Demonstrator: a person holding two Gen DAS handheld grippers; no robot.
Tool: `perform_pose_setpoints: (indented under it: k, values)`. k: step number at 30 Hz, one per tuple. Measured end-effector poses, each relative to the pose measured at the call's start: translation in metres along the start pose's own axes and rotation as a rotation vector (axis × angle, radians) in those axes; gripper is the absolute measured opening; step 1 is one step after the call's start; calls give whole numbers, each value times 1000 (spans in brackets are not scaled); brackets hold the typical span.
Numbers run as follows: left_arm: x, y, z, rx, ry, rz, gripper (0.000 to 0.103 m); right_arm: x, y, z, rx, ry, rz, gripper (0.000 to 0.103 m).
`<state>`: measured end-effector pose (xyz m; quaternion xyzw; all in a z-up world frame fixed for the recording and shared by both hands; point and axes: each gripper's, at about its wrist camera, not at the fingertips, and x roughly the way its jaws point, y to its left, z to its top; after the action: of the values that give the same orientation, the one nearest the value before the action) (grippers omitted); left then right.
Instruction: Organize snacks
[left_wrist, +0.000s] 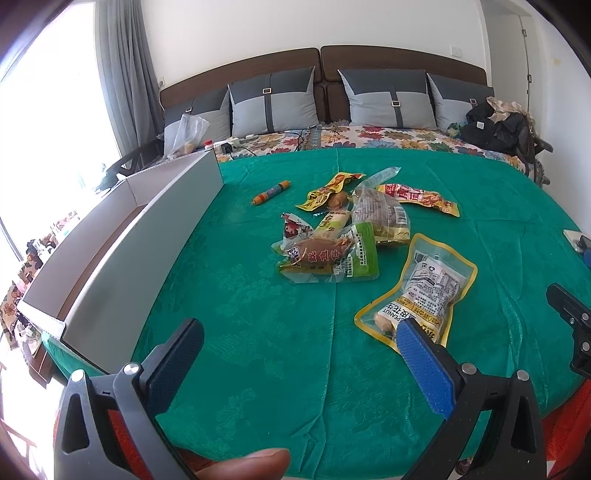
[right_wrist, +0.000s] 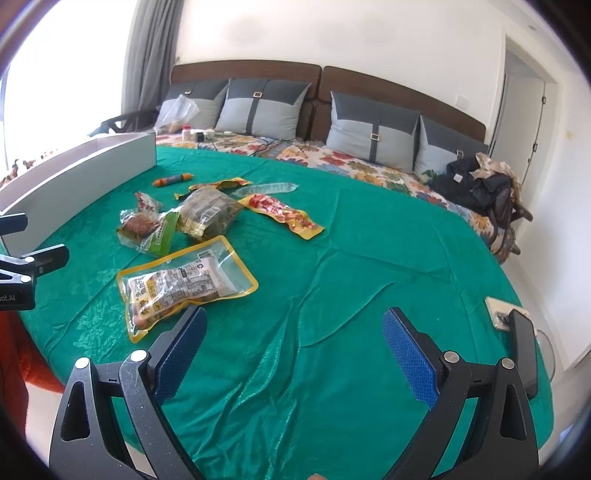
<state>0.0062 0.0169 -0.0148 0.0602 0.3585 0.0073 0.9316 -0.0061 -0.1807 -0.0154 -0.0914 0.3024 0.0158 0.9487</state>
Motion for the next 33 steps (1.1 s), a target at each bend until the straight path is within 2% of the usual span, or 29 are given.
perform_pose_setpoints:
  k: [23,33]
  values:
    - [4,2,-1,-9,8,4,103,1,-1,0,13,-2,4,97]
    - [5,3,-1,-9,11,3,103,8,-8,-3,57,29,21,97]
